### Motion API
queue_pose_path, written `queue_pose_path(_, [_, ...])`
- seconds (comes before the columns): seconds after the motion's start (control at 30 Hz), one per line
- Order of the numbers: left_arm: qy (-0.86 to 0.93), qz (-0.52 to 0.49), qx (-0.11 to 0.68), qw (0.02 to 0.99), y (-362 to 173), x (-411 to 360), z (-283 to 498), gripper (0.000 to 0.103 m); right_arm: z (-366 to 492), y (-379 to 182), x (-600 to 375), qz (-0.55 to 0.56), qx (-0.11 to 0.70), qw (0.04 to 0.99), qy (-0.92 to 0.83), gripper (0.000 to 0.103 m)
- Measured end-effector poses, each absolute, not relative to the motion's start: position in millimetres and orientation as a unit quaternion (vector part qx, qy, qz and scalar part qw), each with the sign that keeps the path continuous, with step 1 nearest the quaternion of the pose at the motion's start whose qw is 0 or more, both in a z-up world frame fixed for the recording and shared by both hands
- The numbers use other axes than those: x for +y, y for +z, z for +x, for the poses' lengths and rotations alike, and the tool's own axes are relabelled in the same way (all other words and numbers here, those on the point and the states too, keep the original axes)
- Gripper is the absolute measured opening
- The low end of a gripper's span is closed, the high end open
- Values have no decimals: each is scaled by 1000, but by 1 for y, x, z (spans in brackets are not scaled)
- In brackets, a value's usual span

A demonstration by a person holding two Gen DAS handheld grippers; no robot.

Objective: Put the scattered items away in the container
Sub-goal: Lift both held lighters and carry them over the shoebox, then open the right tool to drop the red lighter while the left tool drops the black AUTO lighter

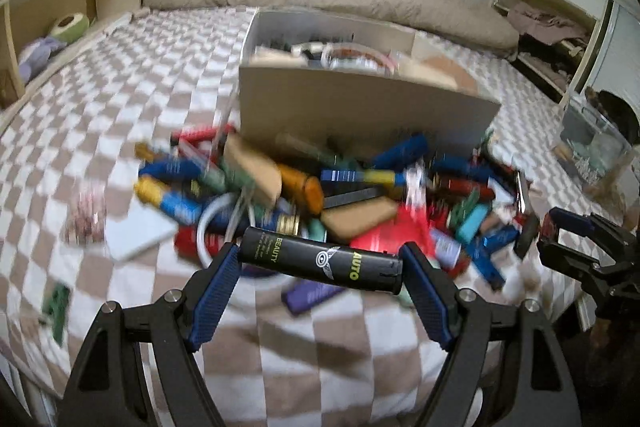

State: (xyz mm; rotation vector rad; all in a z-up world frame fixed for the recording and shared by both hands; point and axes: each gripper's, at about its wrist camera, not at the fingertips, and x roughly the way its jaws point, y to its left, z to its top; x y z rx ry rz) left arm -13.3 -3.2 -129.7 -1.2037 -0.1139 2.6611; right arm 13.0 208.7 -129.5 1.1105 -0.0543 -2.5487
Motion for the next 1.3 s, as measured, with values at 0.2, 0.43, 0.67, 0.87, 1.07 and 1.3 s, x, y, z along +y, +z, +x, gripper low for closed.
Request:
queue_pose_path(0.2, [913, -385, -47, 126, -104, 7, -46, 81, -12, -104, 213, 383, -18, 190, -904, 83])
queue_pose_path(0.43, [911, -383, -42, 148, -95, 22, -74, 81, -42, -84, 215, 387, -23, 193, -901, 83])
queue_pose_path(0.67, [913, -375, -34, 155, -90, 26, -99, 81, -83, -71, 218, 393, -41, 191, -898, 83])
queue_pose_path(0.87, [916, -367, -31, 155, -84, 26, -119, 81, -124, -68, 218, 404, -65, 180, -895, 83])
queue_pose_path(1.07, [921, -358, -33, 150, -78, 22, -135, 81, -172, -66, 217, 419, -90, 163, -889, 83])
queue_pose_path(1.3, [919, -359, -48, 153, -80, 19, -150, 81, -222, -74, 215, 437, -111, 136, -882, 83])
